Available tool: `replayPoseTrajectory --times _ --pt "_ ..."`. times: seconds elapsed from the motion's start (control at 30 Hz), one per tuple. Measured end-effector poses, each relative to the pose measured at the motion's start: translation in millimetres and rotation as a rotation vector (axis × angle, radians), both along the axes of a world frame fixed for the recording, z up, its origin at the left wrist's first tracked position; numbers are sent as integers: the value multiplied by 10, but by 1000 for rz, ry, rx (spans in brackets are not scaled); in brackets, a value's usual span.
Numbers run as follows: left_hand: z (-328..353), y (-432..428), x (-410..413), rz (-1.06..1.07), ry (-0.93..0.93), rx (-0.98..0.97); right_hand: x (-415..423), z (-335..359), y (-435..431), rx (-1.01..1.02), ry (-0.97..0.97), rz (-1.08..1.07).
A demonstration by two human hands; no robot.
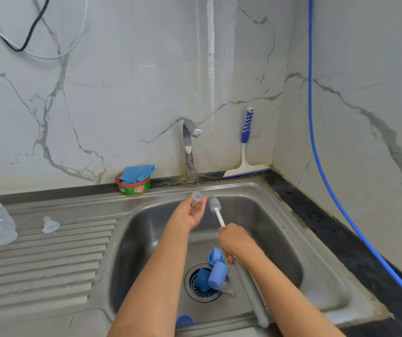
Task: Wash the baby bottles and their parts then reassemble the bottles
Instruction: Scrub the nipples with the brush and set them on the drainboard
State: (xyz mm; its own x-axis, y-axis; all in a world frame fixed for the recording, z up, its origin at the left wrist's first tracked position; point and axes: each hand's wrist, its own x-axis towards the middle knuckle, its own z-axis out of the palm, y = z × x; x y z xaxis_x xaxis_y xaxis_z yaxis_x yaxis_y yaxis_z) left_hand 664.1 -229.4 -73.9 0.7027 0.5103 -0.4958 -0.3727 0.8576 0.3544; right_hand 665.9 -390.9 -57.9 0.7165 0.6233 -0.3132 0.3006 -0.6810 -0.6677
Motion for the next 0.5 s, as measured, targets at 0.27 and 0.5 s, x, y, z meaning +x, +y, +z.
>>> replayPoseTrajectory --times 0.27,0.5 --pt "-60 28 77 8 -35 -57 -9 44 31 -116 -89 65" --pt "-59 -15 60 -47 199 356 20 14 1 -2 -9 -7"
